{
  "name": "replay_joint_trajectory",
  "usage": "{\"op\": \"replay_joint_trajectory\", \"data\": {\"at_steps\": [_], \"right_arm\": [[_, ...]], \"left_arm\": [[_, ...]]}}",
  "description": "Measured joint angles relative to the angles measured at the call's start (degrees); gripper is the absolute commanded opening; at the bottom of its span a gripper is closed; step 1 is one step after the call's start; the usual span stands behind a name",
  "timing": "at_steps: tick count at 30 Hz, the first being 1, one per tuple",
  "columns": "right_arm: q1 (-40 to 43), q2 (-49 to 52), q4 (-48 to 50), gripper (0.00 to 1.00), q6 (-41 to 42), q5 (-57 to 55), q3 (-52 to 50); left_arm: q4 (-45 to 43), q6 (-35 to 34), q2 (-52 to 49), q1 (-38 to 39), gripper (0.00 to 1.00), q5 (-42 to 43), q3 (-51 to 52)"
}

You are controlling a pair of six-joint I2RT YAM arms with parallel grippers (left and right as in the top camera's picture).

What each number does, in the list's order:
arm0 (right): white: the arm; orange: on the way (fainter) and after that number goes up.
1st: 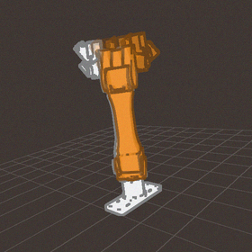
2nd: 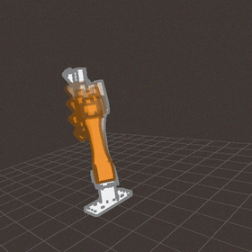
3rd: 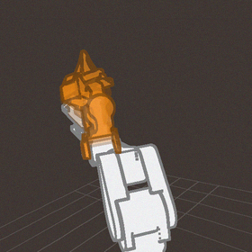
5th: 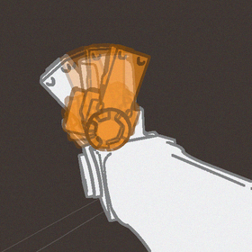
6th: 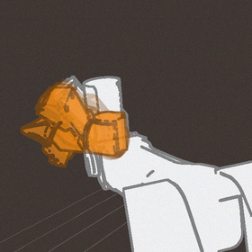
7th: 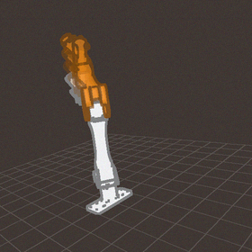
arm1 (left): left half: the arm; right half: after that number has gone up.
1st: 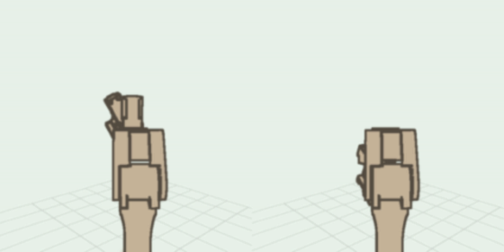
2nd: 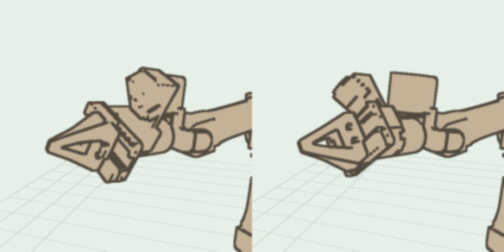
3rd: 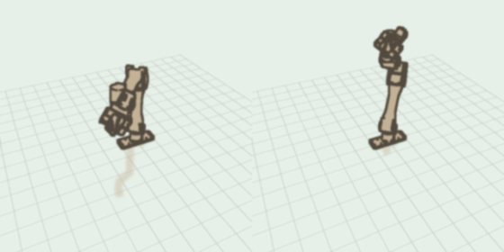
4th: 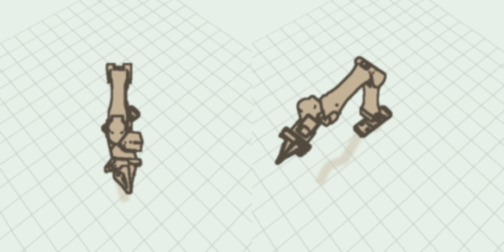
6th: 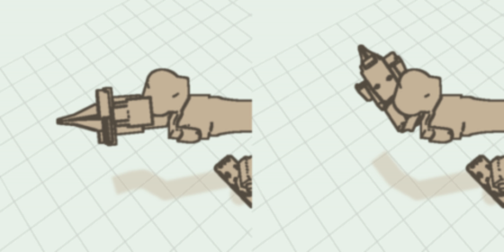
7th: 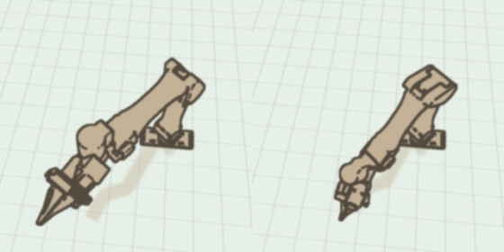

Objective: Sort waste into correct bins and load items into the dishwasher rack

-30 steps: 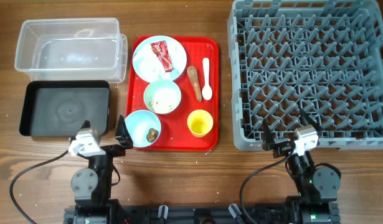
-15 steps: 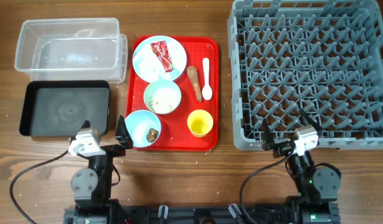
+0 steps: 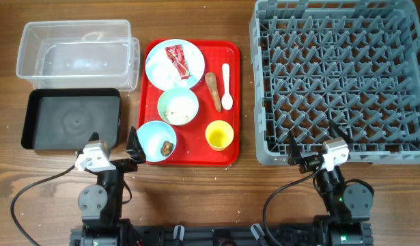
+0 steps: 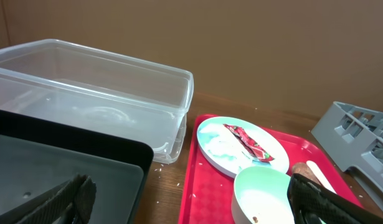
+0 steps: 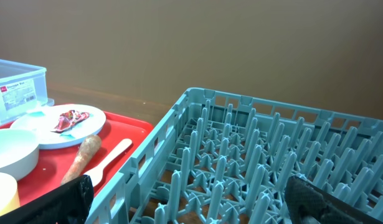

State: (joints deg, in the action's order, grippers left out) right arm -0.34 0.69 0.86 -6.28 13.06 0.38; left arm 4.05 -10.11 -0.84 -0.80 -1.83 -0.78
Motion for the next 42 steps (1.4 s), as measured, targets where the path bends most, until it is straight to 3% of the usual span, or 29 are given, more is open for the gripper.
{"op": "replay_joint_trajectory", "data": {"at_steps": [17,22,24,28,30,35,42], "right_arm": [[0.0,0.1,2.5,1.00,-2.3,-1.8,0.0],[0.0,0.2,5.5,1.00,-3.0,-1.6,0.3],[0.0,0.9,5.3,1.00,-3.0,-1.5,2.1],[0.0,7.5,4.0,1.00,-3.1,-1.5,13.0],[0.0,14.7,0.0,1.00,-3.4,-1.5,21.6],[0.0,33.7,-17.4,1.00,-4.1,-1.5,44.4],[0.0,56.1,-37.0,1.00,-2.3,0.1,67.4]], "left_arm": [[0.0,0.0,0.0,0.0,1.00,0.0,0.0],[-7.0,0.0,-0.3,0.0,1.00,5.3,-0.2],[-6.1,0.0,-2.0,0.0,1.00,6.5,-2.4],[-2.1,0.0,-14.9,0.0,1.00,8.4,-16.2],[2.1,0.0,-26.0,0.0,1.00,10.6,-27.6],[20.8,2.2,-53.7,1.4,1.00,12.3,-57.4],[35.7,7.8,-92.1,10.9,1.00,9.2,-90.7]]}}
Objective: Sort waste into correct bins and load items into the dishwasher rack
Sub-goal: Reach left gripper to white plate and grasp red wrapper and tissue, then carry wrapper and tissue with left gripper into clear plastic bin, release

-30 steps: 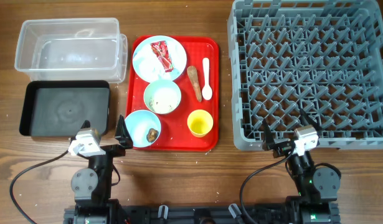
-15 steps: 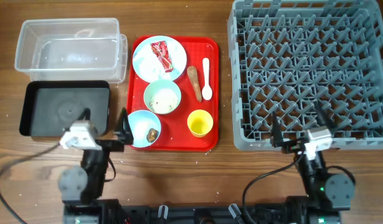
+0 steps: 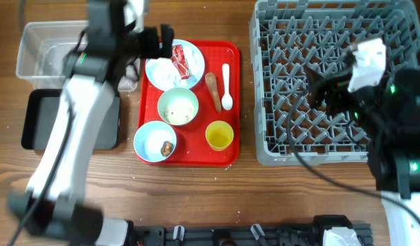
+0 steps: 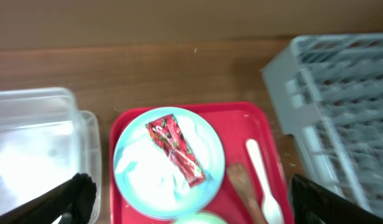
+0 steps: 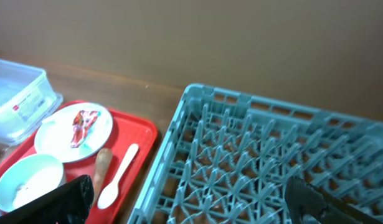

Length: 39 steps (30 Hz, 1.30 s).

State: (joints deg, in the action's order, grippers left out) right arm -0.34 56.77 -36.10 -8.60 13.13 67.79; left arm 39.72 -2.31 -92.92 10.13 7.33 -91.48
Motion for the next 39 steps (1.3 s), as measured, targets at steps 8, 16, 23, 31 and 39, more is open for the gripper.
{"op": "replay_joint_trajectory", "data": {"at_steps": [8,16,23,31,39], "right_arm": [[0.0,15.3,-8.0,1.00,6.0,8.2,1.2],[0.0,19.7,-8.7,1.00,7.3,9.6,1.1],[0.0,19.7,-8.7,1.00,7.3,9.8,1.1],[0.0,19.7,-8.5,1.00,7.3,9.8,1.1],[0.0,19.7,-8.2,1.00,7.3,9.8,1.1]], "left_arm": [[-1.2,0.8,-27.7,2.3,1.00,-1.3,-5.4],[-9.2,1.8,-32.7,3.4,1.00,-4.7,-5.4],[-10.2,1.0,-37.5,5.2,0.67,-10.3,-5.8],[-8.1,0.7,-38.1,5.6,0.04,-11.6,-7.0],[-1.5,0.5,-22.8,2.1,0.04,-10.5,-10.1]]}}
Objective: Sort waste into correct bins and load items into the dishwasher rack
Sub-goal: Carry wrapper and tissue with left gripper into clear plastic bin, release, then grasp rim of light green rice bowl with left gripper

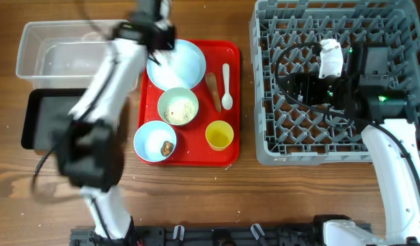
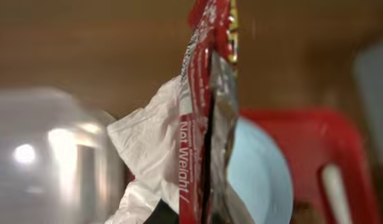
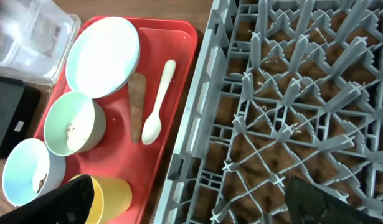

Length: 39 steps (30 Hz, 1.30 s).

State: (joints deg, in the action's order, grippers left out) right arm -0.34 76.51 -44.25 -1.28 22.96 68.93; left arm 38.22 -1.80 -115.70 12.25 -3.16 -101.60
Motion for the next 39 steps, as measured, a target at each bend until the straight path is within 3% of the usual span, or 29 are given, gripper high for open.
{"op": "replay_joint_trajectory", "data": {"at_steps": [2,5,6,9,11,15,20,26,30,35,39], "right_arm": [[0.0,0.0,0.2,1.00,0.0,0.0,0.0],[0.0,0.0,0.4,1.00,0.4,0.0,0.0],[0.0,0.0,0.7,1.00,0.6,0.0,0.0],[0.0,0.0,1.7,1.00,0.7,0.0,0.0],[0.0,0.0,1.7,1.00,0.8,0.0,0.0],[0.0,0.0,1.7,1.00,1.1,0.0,0.0],[0.0,0.0,1.9,1.00,1.1,0.0,0.0],[0.0,0.0,2.2,1.00,1.1,0.0,0.0],[0.0,0.0,2.3,1.00,1.1,0.2,0.0],[0.0,0.0,2.3,1.00,1.1,0.2,0.0],[0.0,0.0,2.3,1.00,1.1,0.2,0.0]], "left_arm": [[0.2,0.0,8.4,-4.4,0.04,-0.4,-2.5],[-0.2,0.0,11.2,-15.2,0.10,-1.5,-3.0],[-0.5,0.0,9.6,-18.4,0.25,-1.5,-2.9],[-1.8,0.0,1.4,-23.8,0.83,-0.4,-2.8],[-2.4,0.1,-4.5,-25.2,1.00,0.2,-2.2],[-3.3,-0.2,-8.2,-25.3,1.00,1.0,-1.6],[-2.1,-0.2,-4.2,-24.9,0.99,1.4,-1.7],[16.7,-0.2,11.7,-18.2,1.00,9.7,-3.8],[23.8,-0.2,12.0,-10.7,0.99,14.2,-3.3],[20.1,-0.2,11.5,-0.3,0.99,15.8,2.5],[16.1,-0.2,11.3,4.5,0.93,16.4,7.2]]}}
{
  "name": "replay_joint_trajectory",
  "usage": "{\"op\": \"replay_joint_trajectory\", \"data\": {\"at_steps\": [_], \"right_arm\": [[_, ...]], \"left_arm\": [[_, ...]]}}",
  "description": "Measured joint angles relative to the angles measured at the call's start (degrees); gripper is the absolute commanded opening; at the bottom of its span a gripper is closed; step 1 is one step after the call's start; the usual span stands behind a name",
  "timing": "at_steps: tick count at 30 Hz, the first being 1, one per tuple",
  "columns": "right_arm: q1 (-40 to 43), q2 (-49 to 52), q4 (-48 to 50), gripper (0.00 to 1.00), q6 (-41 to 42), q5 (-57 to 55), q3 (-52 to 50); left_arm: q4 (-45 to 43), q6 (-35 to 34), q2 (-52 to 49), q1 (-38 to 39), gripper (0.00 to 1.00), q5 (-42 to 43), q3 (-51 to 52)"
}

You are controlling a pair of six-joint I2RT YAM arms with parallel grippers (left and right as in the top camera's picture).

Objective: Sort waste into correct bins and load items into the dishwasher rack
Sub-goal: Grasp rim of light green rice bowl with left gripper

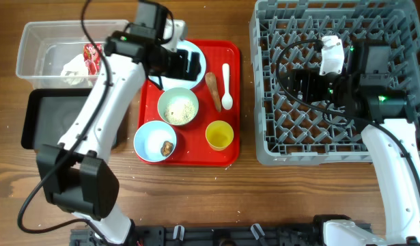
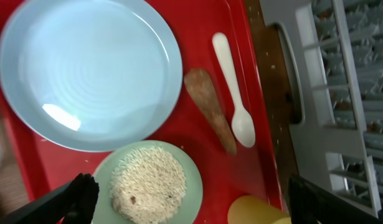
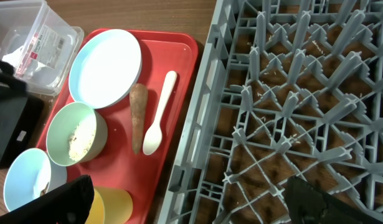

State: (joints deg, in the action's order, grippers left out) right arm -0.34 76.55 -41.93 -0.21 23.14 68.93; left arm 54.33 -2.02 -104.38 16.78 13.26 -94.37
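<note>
The red wrapper (image 1: 92, 56) and a white napkin (image 1: 73, 68) lie in the clear bin (image 1: 32, 41). On the red tray (image 1: 231, 152) are a bare light-blue plate (image 2: 85, 68), a green bowl of rice (image 2: 147, 183), a blue bowl (image 1: 156, 141) with a brown scrap, a yellow cup (image 1: 219, 134), a white spoon (image 2: 231, 93) and a brown stick-like piece (image 2: 210, 109). My left gripper (image 1: 186, 63) hangs open over the plate, nothing in it. My right gripper (image 1: 302, 82) hovers open over the grey dishwasher rack (image 1: 261, 137).
A black bin (image 1: 52, 123) sits in front of the clear bin, left of the tray. The left arm reaches across the black bin's right edge. The rack fills the right side of the wooden table, its near left wall close to the tray's edge.
The wrapper and napkin have left my left gripper and now lie in the clear bin. That gripper is open and over the tray's plate. The right arm has hardly moved.
Both arms were parked at the table's front, with wrapper and napkin on the plate. Then my left gripper was open above the plate and my right over the rack. Then the left held wrapper and napkin aloft, plate bare. Now they lie in the clear bin.
</note>
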Motion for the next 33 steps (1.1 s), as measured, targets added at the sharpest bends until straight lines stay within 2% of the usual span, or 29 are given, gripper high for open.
{"op": "replay_joint_trajectory", "data": {"at_steps": [4,7,9,11,13,15,16,17,23,29,32,33], "right_arm": [[0.0,0.0,0.0,1.00,0.0,0.0,0.0],[0.0,0.0,0.0,1.00,0.0,0.0,0.0],[0.0,0.0,0.0,0.99,0.0,0.0,0.0],[0.0,0.0,0.0,1.00,0.0,0.0,0.0],[0.0,0.0,0.0,1.00,0.0,0.0,0.0],[0.0,0.0,0.0,1.00,0.0,0.0,0.0],[0.0,0.0,0.2,1.00,0.0,0.0,0.0],[0.0,0.0,0.3,1.00,0.0,0.0,0.0],[0.0,0.0,0.7,1.00,0.0,0.0,0.0],[0.0,0.0,0.7,1.00,0.0,0.0,0.0],[0.0,0.0,0.7,1.00,0.0,0.0,0.0],[0.0,0.0,0.7,1.00,0.0,0.0,0.0]], "left_arm": [[-0.6,-1.3,0.0,2.4,0.84,0.1,4.4],[-3.4,-3.2,-0.1,5.3,0.82,-0.1,10.3],[-8.1,-6.2,-0.2,7.1,0.77,-1.4,14.8],[-12.5,-9.7,-0.3,8.1,0.66,-2.3,18.9],[-16.1,-11.5,-0.4,8.5,0.63,-2.9,22.1],[-20.7,-12.1,-0.4,8.8,0.58,-3.3,25.0],[-22.5,-12.3,-0.4,9.1,0.52,-3.5,26.7],[-24.2,-12.6,-0.5,9.2,0.50,-3.6,28.1],[-27.9,-13.3,-0.5,9.4,0.32,-4.6,32.3],[-28.5,-13.4,-0.5,9.4,0.28,-5.3,32.8],[-28.4,-13.3,-0.5,9.4,0.38,-5.3,32.8],[-28.0,-13.4,-0.5,9.4,0.39,-5.3,32.8]]}}
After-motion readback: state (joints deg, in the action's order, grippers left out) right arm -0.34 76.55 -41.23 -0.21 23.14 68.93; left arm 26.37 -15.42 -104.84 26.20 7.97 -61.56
